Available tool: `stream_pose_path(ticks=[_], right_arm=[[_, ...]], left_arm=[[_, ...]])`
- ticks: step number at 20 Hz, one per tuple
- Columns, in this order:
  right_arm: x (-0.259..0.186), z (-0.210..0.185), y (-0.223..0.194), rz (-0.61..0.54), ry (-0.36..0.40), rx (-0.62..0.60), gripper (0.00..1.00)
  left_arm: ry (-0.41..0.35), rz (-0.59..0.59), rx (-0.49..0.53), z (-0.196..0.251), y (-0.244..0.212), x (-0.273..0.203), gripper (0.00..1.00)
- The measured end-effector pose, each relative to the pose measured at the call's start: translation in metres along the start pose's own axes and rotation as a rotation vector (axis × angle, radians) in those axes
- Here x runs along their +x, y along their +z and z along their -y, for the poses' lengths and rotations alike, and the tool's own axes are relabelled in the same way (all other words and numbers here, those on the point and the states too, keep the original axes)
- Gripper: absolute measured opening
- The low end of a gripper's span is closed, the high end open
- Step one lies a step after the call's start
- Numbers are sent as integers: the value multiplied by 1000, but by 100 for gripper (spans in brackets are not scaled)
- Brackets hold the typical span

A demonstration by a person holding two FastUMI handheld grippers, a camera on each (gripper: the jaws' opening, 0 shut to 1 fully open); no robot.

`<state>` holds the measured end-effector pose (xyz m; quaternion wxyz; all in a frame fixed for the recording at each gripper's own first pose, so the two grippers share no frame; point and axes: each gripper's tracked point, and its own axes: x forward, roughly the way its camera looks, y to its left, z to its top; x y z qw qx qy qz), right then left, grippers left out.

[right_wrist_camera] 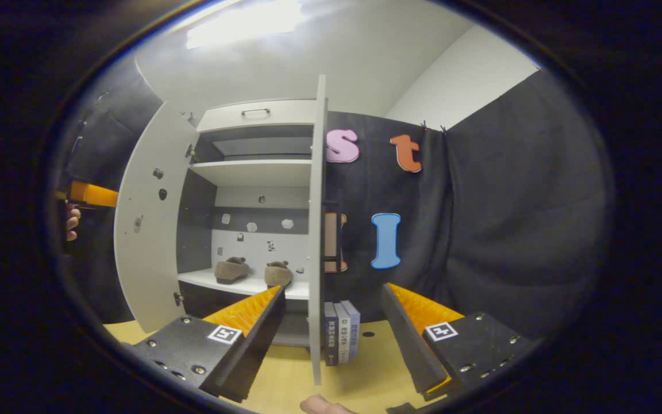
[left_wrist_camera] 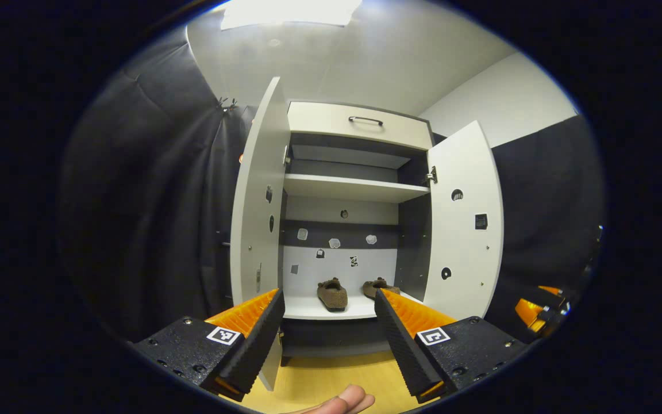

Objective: Grab one shoe with the right hand and put it into the shoe cabinet, grab the other shoe with the left hand and put it into the shoe cabinet; then close the right door with the right hand and the left door with the left hand.

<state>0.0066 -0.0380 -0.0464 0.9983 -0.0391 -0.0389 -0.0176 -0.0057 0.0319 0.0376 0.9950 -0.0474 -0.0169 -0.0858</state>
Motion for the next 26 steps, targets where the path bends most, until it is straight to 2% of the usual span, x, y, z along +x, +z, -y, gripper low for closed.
stream_pose_path(ticks=[2, 3, 5, 7, 8, 10, 14, 18, 20, 21, 25, 26], right_arm=[[11, 29, 0, -18, -29, -33, 100], [16, 44, 2, -12, -36, -47, 100], [29, 66, 8, 0, -37, -53, 100], [50, 92, 6, -18, -53, -30, 98], [62, 102, 3, -38, -56, -13, 100], [87, 114, -3, -73, -34, 2, 100], [141, 127, -6, -109, -13, 20, 98], [177, 105, -8, -175, 50, 123, 100], [189, 94, 1, -179, 72, 102, 97], [190, 82, 1, -185, 97, 96, 100], [191, 31, 2, -212, 202, 38, 100], [184, 29, 11, -200, 189, -8, 100]], left_arm=[[18, 0, -12, -3, -15, -24, 93], [12, 3, -31, 1, -23, -35, 96], [-10, 8, -48, 12, -41, -55, 96], [-2, 17, -15, 12, -53, -69, 96], [18, 26, 4, 9, -57, -74, 96], [8, 22, 42, 16, -65, -77, 92], [17, -12, 7, 9, -74, -76, 96], [38, -39, -4, -6, -85, -74, 96], [44, -62, -17, -14, -94, -70, 96], [47, -74, -21, -19, -99, -69, 96], [73, -134, -22, -48, -125, -67, 97], [85, -148, -27, -55, -131, -67, 97]])
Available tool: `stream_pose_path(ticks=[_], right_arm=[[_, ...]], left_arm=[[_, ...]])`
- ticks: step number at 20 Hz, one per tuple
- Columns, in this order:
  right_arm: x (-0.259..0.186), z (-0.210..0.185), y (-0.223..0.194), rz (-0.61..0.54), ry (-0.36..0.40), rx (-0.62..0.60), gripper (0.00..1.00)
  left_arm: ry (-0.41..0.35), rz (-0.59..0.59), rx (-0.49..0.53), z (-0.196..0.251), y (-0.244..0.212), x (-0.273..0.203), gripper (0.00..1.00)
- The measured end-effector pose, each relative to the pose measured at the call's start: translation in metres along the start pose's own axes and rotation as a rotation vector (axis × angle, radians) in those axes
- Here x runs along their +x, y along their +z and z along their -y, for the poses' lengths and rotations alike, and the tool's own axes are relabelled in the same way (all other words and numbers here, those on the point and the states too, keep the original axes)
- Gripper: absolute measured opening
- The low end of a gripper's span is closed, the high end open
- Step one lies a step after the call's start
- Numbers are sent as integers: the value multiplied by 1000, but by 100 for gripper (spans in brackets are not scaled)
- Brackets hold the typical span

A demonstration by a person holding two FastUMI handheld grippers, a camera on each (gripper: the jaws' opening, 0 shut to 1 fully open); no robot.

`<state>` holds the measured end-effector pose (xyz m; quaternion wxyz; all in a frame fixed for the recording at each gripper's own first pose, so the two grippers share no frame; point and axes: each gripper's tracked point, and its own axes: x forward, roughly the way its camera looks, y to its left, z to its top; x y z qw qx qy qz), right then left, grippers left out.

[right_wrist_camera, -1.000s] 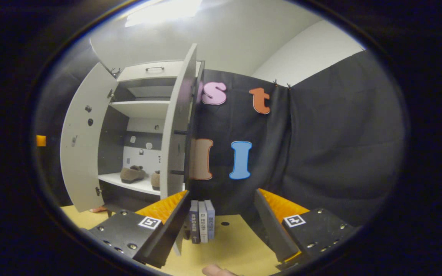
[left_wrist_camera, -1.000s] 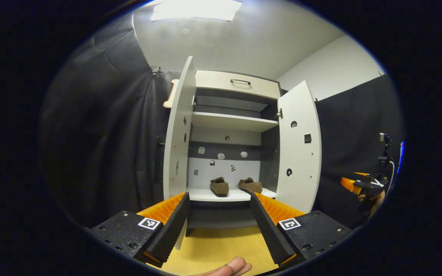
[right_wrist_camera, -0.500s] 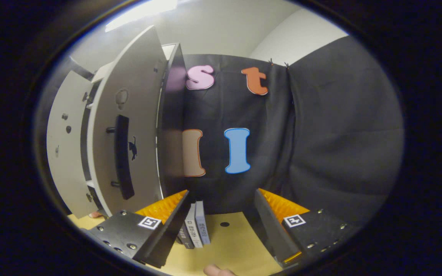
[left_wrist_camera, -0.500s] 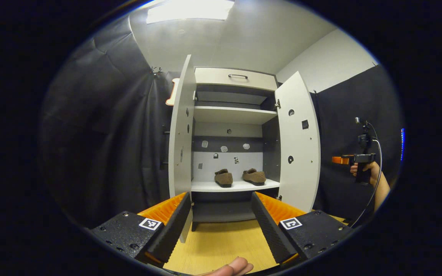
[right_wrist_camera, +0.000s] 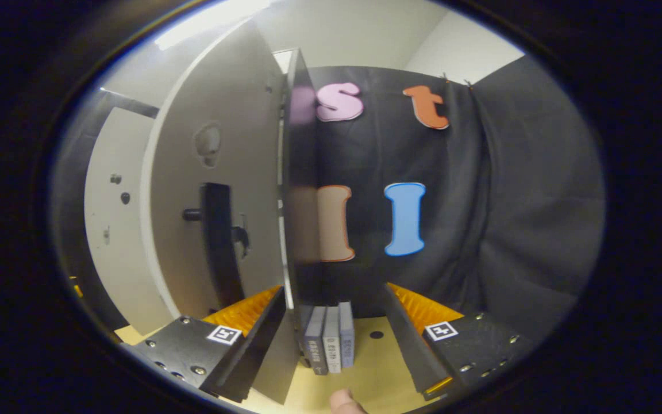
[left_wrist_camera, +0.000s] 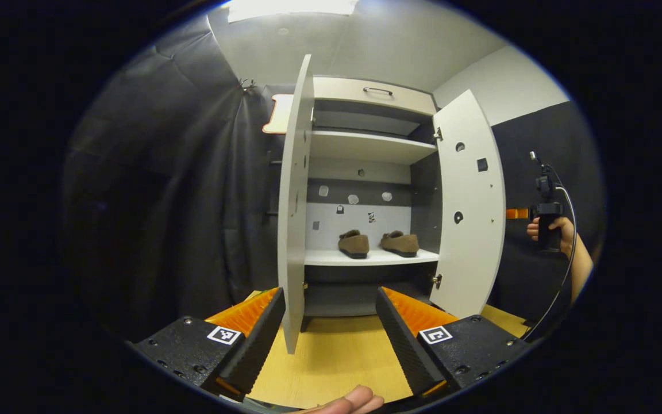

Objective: Grab one shoe with the right hand and put it into the shoe cabinet, grab the other shoe with the left hand and put it into the shoe cabinet; then close the right door with the right hand and the left door with the left hand.

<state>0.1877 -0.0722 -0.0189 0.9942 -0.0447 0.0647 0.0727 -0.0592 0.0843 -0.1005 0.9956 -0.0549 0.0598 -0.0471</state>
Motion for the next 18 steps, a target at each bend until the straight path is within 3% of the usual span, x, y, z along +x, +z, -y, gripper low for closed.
stream_pose_path(ticks=[1, 5, 13, 15, 18], right_arm=[[8, -8, -1, 8, 5, -29, 89], [8, -56, -2, -8, 56, -57, 93], [23, -91, 5, 36, 17, 61, 89], [26, -98, 6, 57, 10, 60, 96], [28, -117, 5, 63, 13, 49, 93]], left_arm=[[9, -4, -8, -6, -4, -1, 97], [20, 3, -34, -21, -5, -4, 96], [11, 3, -43, -32, -9, -3, 96], [7, -4, -45, -32, -11, -1, 96], [7, -11, -50, -33, -15, 2, 96]])
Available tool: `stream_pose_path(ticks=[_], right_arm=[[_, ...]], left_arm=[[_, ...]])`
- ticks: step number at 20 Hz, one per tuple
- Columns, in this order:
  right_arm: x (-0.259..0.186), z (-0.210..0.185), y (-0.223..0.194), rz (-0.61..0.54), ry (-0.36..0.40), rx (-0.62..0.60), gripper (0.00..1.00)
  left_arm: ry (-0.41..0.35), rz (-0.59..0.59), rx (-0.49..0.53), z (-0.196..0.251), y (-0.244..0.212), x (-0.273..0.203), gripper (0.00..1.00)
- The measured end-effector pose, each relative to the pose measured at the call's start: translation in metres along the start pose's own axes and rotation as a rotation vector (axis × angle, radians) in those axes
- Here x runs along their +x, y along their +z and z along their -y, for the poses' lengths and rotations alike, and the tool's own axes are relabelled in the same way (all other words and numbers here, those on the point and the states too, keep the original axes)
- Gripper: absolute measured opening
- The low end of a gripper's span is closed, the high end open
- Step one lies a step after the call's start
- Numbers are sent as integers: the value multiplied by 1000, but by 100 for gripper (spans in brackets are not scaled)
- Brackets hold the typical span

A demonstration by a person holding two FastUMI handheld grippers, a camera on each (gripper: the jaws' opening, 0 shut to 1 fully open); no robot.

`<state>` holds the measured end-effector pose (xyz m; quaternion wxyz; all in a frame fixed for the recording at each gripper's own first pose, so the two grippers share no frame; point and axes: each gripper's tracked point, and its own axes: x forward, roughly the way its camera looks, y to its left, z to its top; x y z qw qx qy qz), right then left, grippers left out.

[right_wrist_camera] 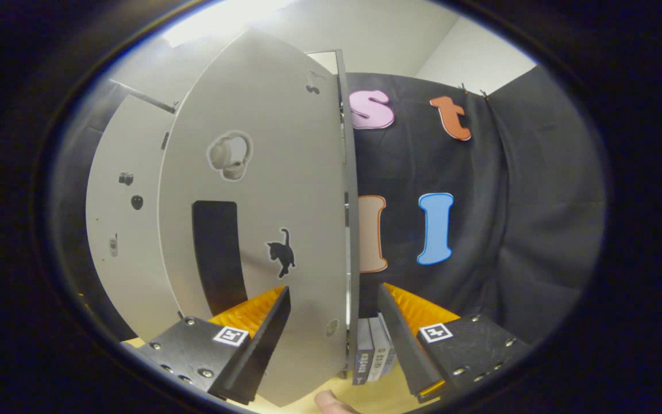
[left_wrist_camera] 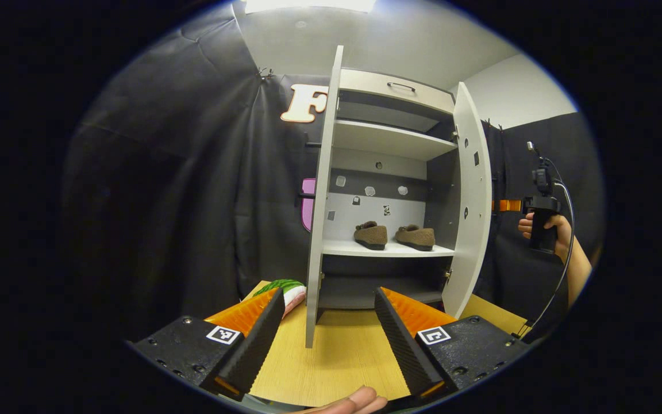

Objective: Grab one shoe with the right hand and put it into the shoe cabinet, grab the other shoe with the left hand and put it into the shoe cabinet; then close the right door with the right hand and the left door with the left hand.

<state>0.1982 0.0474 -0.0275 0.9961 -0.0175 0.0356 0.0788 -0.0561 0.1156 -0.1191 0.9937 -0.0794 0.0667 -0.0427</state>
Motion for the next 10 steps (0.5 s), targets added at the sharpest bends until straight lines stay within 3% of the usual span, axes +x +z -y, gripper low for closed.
stream_pose_path(ticks=[3, 5, 10], right_arm=[[3, -34, -5, 5, 64, 9, 93], [6, -29, -5, 18, 19, -9, 94], [10, -36, -12, 4, 52, 9, 94]], left_arm=[[0, -11, -6, -1, -5, 1, 96], [5, -16, -5, -5, -6, 2, 96], [38, -3, 14, -24, -3, 2, 93]])
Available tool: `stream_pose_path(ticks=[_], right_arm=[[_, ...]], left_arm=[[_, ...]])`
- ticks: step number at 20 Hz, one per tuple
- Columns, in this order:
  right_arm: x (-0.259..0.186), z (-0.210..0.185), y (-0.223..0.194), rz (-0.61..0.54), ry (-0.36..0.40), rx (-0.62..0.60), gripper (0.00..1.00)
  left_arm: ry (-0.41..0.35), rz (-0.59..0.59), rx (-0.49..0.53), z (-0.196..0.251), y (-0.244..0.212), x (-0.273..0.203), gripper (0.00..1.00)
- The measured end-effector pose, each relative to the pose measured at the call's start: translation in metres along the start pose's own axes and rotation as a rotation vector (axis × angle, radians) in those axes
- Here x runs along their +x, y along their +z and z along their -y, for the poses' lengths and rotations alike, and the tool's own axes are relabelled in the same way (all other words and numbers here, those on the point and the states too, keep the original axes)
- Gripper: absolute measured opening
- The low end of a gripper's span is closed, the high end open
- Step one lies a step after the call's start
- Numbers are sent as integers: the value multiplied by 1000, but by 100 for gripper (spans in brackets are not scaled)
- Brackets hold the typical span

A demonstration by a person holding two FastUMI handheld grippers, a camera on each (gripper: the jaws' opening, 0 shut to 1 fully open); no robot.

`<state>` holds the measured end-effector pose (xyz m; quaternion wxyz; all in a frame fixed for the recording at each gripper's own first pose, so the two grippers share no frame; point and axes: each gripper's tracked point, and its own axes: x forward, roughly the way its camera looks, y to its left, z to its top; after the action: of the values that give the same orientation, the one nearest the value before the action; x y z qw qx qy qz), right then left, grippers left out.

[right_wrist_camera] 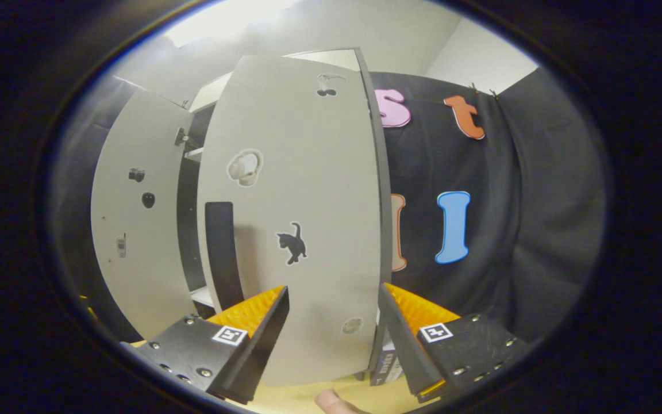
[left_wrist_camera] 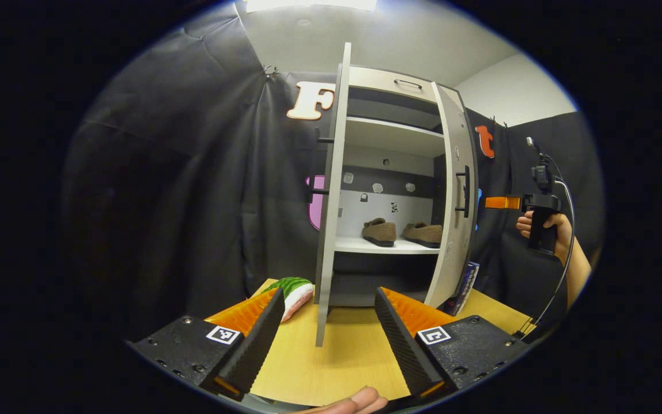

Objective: Grab one shoe with the right hand and put it into the shoe cabinet, grab the other shoe with the left hand and put it into the shoe cabinet; then close the right door with the right hand and the left door with the left hand.

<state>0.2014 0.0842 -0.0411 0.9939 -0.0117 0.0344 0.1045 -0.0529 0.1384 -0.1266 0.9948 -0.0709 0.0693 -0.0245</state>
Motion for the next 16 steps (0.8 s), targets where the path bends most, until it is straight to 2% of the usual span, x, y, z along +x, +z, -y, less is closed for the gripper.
stream_pose_path(ticks=[1, 2, 4, 5, 7, 10, 11, 12, 14, 15, 16], right_arm=[[-2, 0, -2, -3, -4, -4, 92], [-5, -2, -6, -8, -1, -4, 94], [-9, -7, -9, -6, 15, -3, 94], [-11, -9, -9, -4, 21, -5, 92], [-17, -10, -10, 5, 25, -2, 94], [-29, -10, -14, 10, 30, 5, 91], [-33, -10, -16, 13, 31, 8, 91], [-37, -12, -18, 15, 38, 15, 91], [-46, -16, -23, 24, 49, 5, 94], [-51, -18, -24, 31, 52, -6, 91], [-56, -20, -25, 38, 56, -12, 94]], left_arm=[[4, 3, 1, -3, 0, 0, 93], [5, 3, -1, -6, 0, 1, 96], [9, 8, -10, -13, 1, 3, 96], [14, 4, -9, -18, 1, 5, 93], [45, 12, -4, -38, 4, 10, 96], [62, 31, -3, -60, 11, 24, 96], [59, 30, -17, -67, 13, 30, 93], [57, 30, -29, -73, 16, 37, 96], [66, 51, -39, -89, 30, 53, 96], [81, 65, -37, -99, 38, 60, 93], [94, 71, -38, -108, 42, 68, 96]])
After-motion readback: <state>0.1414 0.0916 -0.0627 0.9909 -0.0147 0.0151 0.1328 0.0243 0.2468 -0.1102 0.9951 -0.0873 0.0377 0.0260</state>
